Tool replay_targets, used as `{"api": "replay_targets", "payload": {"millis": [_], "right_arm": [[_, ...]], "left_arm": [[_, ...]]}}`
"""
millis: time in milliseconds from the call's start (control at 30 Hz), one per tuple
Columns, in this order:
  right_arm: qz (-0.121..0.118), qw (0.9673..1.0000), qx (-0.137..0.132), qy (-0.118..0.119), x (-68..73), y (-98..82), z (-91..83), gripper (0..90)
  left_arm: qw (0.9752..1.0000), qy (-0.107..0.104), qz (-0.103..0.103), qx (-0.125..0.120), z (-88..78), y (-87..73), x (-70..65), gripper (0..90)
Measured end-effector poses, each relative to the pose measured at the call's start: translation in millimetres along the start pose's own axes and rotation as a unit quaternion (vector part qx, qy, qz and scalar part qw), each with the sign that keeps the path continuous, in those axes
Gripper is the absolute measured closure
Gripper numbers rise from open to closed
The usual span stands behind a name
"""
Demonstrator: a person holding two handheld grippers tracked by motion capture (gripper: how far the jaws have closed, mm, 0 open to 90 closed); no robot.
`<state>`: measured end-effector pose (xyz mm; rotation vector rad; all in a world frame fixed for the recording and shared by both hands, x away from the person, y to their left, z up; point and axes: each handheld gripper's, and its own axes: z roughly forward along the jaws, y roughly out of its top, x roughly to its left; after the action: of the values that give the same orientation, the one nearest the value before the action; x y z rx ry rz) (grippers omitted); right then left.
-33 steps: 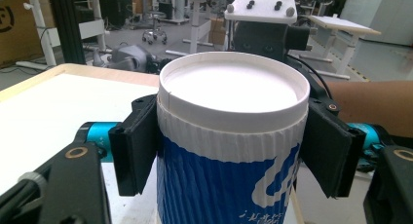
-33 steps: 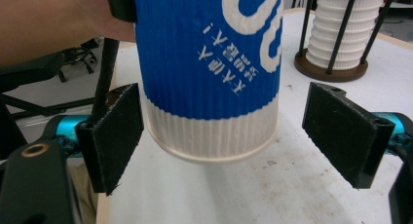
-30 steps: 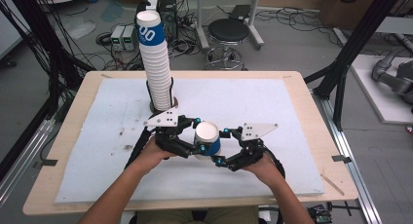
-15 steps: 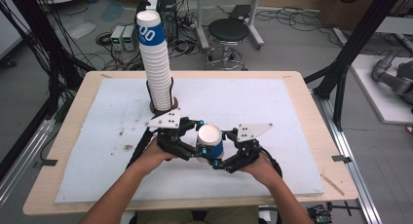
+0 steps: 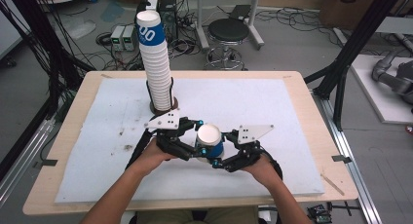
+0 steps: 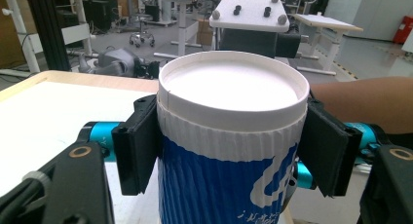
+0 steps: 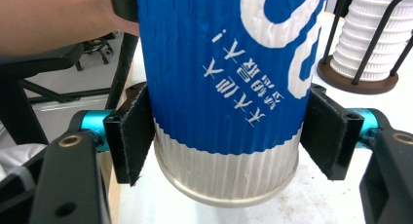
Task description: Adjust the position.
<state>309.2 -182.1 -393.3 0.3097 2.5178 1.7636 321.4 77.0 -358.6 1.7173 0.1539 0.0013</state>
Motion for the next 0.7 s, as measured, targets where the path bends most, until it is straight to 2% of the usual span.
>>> {"api": "replay_targets", "payload": {"millis": [67,100,167,333,467,567,700], "right_arm": [[0.001,1.0,0.002,0.0,-0.2,-0.2,-0.3,27.7],[0.002,1.0,0.004,-0.001,-0.4,-0.3,-0.3,27.7],[0.0,1.0,0.008,0.0,-0.7,-0.7,-0.6,27.7],[-0.002,0.9999,0.012,-0.004,-1.0,-0.6,-3.9,27.8],[-0.002,0.9997,0.018,-0.016,-2.6,0.7,-10.6,27.8],[-0.009,0.999,0.035,-0.025,-3.8,2.4,-15.0,27.9],[-0.018,0.998,0.056,-0.022,-3.5,6.1,-17.4,28.0]], "left_arm": [[0.9999,0.01,0.003,0.003,0.7,0.1,-1.9,28.2],[0.9998,0.018,0.002,0.005,0.7,0.5,-3.0,24.3],[0.9998,0.016,-0.013,0.007,-0.9,0.7,-2.3,17.4],[0.9996,0.017,-0.019,0.012,-9.3,2.1,-0.9,16.9],[0.9995,0.021,-0.011,0.021,-20.3,8.9,-1.3,16.9],[0.9991,0.025,-0.004,0.035,-26.5,14.4,-1.8,16.9],[0.9981,0.024,-0.001,0.057,-29.7,19.3,-2.5,16.9]]}}
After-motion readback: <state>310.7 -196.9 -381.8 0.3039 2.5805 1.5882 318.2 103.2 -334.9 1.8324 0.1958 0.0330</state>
